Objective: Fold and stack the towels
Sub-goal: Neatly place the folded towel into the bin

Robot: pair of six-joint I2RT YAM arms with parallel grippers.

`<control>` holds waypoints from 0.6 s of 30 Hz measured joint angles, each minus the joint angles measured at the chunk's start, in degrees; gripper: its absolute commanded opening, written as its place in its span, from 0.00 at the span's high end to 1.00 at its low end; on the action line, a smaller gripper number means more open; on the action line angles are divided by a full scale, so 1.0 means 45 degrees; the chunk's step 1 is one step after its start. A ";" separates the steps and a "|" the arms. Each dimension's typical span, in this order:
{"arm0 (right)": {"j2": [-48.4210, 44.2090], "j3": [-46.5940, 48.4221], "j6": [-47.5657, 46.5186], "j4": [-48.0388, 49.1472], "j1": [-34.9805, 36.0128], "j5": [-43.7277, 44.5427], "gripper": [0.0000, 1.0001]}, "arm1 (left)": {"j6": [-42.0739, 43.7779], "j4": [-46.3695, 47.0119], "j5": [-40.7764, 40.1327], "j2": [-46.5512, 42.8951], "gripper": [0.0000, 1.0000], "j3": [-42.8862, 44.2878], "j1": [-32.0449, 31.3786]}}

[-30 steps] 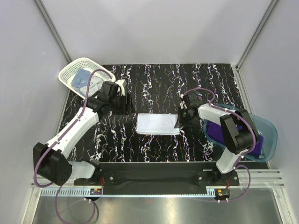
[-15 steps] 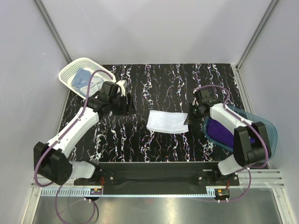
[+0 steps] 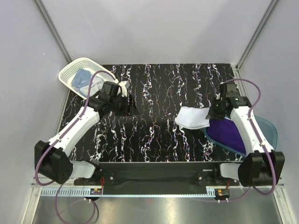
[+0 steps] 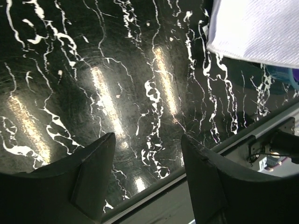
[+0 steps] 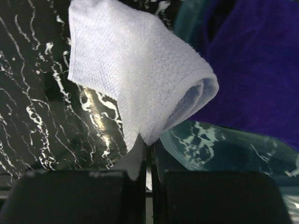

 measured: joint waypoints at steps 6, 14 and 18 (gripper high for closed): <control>-0.0554 0.0636 -0.0670 -0.1190 -0.1831 0.0549 1.00 | -0.0005 0.0117 0.0612 0.0000 0.37 -0.0189 0.0000; -0.0894 0.1515 -0.1525 -0.2385 -0.3993 0.0903 1.00 | -0.0063 0.0481 0.1452 0.0000 0.37 -0.0393 0.0000; -0.0665 0.1719 -0.1603 -0.2623 -0.4337 0.1030 1.00 | -0.0058 0.0486 0.1588 0.0000 0.37 -0.0437 0.0000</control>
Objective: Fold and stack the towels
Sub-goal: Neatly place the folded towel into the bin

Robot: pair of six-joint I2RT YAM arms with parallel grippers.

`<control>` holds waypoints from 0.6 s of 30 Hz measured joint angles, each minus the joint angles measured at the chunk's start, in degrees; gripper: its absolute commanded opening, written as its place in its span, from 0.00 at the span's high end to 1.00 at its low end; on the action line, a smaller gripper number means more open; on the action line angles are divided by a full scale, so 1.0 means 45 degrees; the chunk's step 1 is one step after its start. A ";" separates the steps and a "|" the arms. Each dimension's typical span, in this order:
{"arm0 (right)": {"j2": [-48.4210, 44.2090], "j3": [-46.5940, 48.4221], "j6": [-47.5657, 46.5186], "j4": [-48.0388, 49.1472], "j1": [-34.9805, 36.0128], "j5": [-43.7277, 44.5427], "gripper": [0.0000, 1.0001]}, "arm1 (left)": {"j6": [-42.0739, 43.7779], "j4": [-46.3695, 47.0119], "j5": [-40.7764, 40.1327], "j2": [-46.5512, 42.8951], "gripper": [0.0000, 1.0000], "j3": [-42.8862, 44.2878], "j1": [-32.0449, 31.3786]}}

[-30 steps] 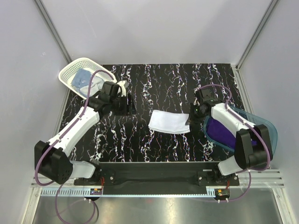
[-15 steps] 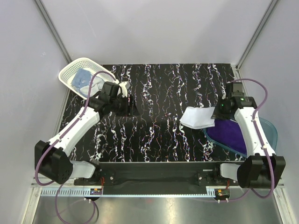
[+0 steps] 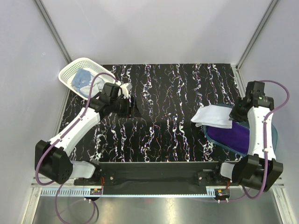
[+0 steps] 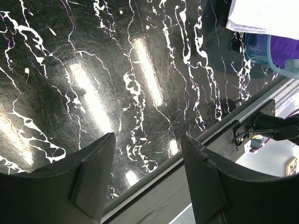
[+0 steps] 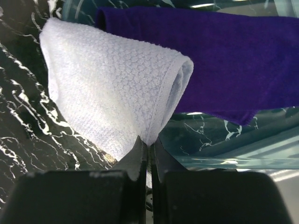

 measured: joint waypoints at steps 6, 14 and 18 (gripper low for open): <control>0.0991 0.0253 -0.0364 -0.0340 -0.0631 0.0442 1.00 | 0.0000 0.0000 0.0151 0.0015 0.37 0.0000 0.0000; 0.1248 0.0291 -0.1360 -0.0364 -0.1239 0.1020 1.00 | 0.0010 0.0010 0.0597 0.0359 0.37 0.0000 -0.0005; 0.1248 0.0287 -0.1778 -0.0282 -0.1433 0.1515 1.00 | 0.0010 0.0010 0.0772 0.0389 0.37 0.0005 0.0000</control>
